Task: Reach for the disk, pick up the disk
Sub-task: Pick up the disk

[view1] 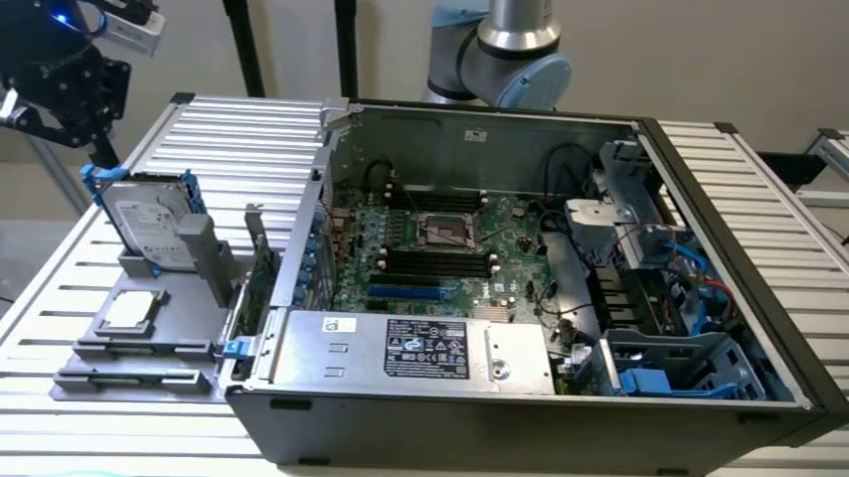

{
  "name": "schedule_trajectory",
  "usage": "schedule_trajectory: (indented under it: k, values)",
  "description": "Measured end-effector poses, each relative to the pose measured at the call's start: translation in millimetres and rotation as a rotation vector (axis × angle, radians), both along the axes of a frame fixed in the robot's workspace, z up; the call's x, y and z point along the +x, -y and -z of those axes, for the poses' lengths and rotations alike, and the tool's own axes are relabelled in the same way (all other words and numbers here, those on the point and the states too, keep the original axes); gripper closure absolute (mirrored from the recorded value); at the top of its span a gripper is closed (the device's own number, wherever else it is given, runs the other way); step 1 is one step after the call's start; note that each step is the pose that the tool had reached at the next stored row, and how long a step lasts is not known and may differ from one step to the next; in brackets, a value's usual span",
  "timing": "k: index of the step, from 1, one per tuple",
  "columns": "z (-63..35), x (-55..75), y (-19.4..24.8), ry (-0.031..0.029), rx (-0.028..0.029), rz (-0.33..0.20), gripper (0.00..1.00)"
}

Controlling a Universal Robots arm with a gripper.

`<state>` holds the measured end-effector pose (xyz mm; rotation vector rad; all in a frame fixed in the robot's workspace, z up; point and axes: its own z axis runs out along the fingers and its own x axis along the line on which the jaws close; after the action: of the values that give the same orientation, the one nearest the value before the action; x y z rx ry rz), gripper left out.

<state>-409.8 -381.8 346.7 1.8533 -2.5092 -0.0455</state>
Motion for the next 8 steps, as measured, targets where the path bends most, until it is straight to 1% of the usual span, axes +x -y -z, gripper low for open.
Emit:
schedule_trajectory:
  k: [8]
  values:
    - [-0.1, 0.0, -3.1, -0.0001, -0.0001, -0.101, 0.89]
